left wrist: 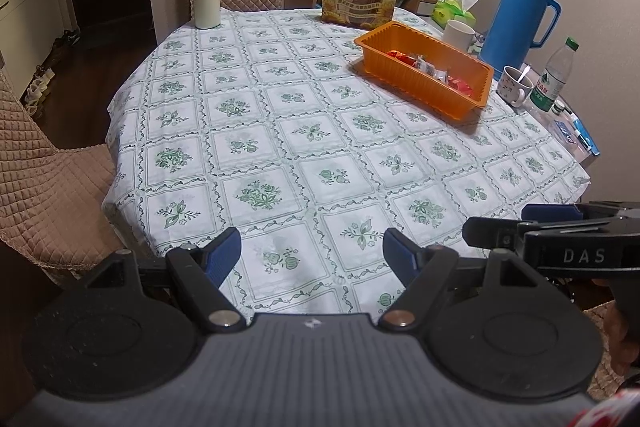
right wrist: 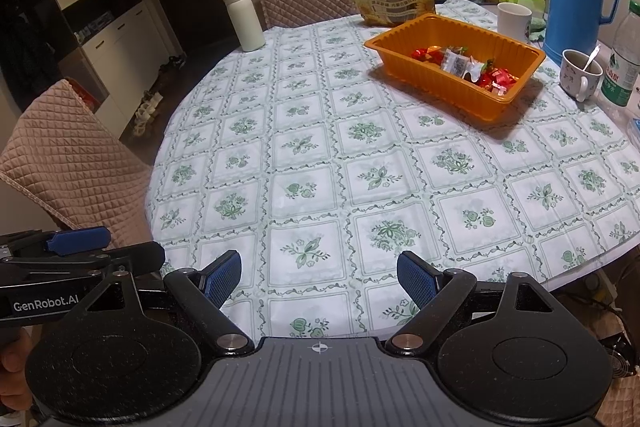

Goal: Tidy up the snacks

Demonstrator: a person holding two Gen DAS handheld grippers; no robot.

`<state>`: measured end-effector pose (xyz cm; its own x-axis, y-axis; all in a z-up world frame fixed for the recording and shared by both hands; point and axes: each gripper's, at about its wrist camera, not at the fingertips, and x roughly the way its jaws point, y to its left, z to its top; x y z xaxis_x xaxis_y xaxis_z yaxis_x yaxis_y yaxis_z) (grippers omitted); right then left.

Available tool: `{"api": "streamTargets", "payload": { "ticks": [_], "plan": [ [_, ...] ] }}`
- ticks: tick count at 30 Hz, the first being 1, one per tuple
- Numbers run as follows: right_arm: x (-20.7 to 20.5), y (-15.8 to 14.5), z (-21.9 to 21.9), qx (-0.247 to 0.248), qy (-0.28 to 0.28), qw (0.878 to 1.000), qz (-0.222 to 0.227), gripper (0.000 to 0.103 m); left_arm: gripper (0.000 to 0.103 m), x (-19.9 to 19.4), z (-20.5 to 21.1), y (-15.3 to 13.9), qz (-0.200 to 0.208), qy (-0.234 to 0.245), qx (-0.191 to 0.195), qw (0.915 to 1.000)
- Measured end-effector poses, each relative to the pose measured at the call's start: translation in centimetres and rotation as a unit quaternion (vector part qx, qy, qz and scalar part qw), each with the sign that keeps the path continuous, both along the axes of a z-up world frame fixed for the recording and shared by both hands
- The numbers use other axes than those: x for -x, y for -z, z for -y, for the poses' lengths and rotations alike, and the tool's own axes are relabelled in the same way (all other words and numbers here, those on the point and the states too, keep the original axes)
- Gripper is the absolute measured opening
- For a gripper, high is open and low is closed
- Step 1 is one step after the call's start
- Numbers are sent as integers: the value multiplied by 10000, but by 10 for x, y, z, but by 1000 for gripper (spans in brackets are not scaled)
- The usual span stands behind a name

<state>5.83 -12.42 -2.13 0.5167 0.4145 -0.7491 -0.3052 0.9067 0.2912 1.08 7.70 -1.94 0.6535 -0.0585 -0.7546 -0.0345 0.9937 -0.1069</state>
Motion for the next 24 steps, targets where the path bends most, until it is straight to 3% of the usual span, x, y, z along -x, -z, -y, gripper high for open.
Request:
{"api": "streamTargets", "payload": {
  "ticks": [24],
  "plan": [
    [-2,-1,5,-23,37,10000,30,85,76,-5,6,1,25,70,-19,10000]
  ]
}}
